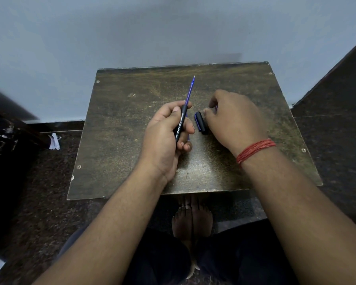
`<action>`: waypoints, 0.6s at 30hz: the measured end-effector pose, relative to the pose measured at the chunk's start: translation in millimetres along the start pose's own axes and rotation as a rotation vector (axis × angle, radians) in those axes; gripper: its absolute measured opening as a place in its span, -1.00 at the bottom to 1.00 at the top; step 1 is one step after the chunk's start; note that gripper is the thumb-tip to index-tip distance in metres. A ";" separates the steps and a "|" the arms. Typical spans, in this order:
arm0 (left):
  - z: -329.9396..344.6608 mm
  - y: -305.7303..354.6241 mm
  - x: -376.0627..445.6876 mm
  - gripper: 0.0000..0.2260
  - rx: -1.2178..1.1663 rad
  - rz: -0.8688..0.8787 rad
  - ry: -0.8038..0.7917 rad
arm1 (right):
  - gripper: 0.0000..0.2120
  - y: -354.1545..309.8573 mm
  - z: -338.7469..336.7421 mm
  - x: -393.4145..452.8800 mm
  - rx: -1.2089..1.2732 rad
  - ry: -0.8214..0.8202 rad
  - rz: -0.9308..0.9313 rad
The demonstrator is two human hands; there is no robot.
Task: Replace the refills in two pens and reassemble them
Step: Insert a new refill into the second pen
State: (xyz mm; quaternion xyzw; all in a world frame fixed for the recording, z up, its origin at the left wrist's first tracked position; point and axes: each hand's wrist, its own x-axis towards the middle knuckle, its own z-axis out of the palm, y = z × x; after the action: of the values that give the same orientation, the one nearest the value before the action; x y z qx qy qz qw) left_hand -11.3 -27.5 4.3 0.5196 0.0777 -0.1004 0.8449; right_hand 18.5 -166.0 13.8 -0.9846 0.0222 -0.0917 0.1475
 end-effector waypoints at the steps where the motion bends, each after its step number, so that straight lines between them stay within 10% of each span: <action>1: -0.1 0.0 0.0 -0.78 0.000 0.000 -0.001 | -0.83 0.2 -2.5 0.6 0.044 0.021 0.019; 6: -0.6 0.2 -0.2 -0.78 0.015 -0.013 -0.004 | -0.85 -2.7 -13.3 -0.7 0.547 0.113 0.104; 18: 4.7 0.4 -4.2 -0.81 0.097 -0.034 -0.041 | -0.83 -10.2 -8.7 -6.9 1.121 -0.250 0.179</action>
State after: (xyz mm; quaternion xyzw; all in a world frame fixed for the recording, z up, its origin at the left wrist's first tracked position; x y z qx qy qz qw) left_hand -15.1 -31.2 7.8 0.5563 0.0643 -0.1288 0.8184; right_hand 10.3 -158.3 23.8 -0.7537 0.0358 0.0402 0.6550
